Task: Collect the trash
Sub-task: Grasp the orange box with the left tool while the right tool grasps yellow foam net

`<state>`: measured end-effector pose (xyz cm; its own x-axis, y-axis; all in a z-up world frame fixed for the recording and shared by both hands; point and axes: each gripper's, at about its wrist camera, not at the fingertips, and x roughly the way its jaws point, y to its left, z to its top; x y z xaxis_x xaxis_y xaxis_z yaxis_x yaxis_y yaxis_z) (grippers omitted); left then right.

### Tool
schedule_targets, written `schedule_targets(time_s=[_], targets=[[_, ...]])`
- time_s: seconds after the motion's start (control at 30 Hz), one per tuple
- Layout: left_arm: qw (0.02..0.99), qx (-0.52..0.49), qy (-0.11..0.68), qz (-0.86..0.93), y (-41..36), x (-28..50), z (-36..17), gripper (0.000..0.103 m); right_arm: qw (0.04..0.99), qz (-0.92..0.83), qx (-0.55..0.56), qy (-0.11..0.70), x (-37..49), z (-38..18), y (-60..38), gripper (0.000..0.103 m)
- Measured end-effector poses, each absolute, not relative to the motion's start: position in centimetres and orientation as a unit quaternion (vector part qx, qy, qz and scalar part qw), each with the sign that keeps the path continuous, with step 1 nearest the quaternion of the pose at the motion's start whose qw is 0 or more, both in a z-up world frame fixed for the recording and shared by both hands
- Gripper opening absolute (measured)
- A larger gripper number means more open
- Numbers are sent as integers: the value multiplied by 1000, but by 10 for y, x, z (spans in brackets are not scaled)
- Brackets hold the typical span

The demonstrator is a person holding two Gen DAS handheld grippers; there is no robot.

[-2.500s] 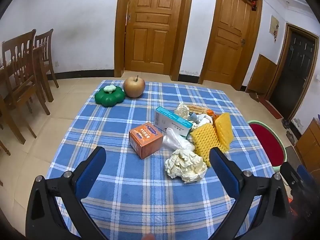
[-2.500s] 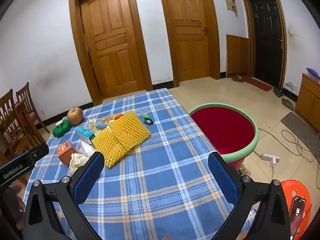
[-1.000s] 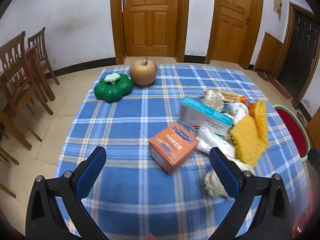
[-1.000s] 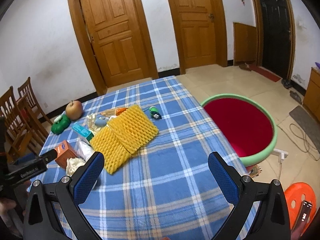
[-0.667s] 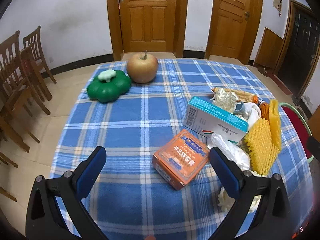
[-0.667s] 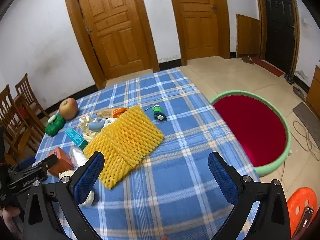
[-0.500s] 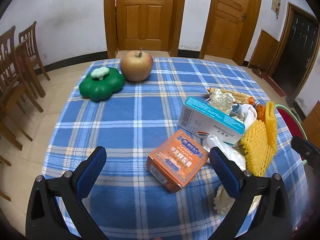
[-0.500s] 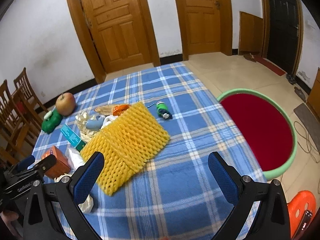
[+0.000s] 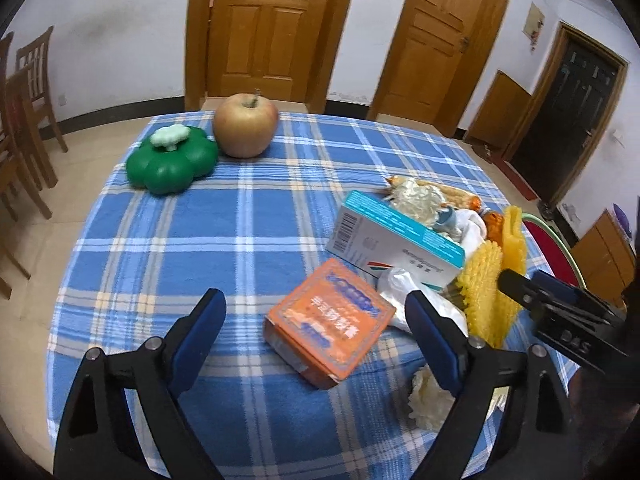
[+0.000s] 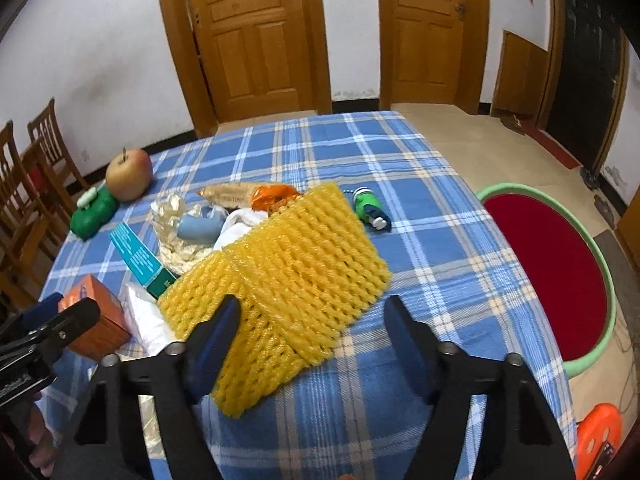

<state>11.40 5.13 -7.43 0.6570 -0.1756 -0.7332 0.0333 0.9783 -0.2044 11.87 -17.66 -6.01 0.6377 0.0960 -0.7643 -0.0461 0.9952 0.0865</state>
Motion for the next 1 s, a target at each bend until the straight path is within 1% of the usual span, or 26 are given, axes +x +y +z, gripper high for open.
schedule_targets(time_s=[0.07,0.1,0.17,0.3,0.37,0.4,0.43,0.47,0.73,1.0], targets=[[904,-85,414,-63,48,115,-76,90,905,32,25,424,121,-62,-174,49],[904,-83,414,-62,47,115,-77,90,904,33,26,426,122,-62,-175,46],[907,-71,412,-62,43,115,-78,90,903,34,28,428,122,-62,-175,35],[905,-80,411,-78,42,114,-78,89,902,28,33,429,121,-62,-180,22],[904,-84,412,-83,42,114,-79,86,901,26,40,431,119,-61,-185,17],[903,-84,413,-83,42,114,-80,82,902,25,41,429,118,-60,-186,15],[902,-88,414,-84,43,114,-80,72,905,23,40,423,116,-57,-189,13],[901,-93,416,-85,45,115,-81,68,907,21,41,418,114,-55,-192,12],[899,-114,414,-82,52,117,-80,66,918,39,47,391,90,-40,-201,11],[917,-106,379,-66,54,94,-47,66,930,40,56,362,65,-23,-210,11]])
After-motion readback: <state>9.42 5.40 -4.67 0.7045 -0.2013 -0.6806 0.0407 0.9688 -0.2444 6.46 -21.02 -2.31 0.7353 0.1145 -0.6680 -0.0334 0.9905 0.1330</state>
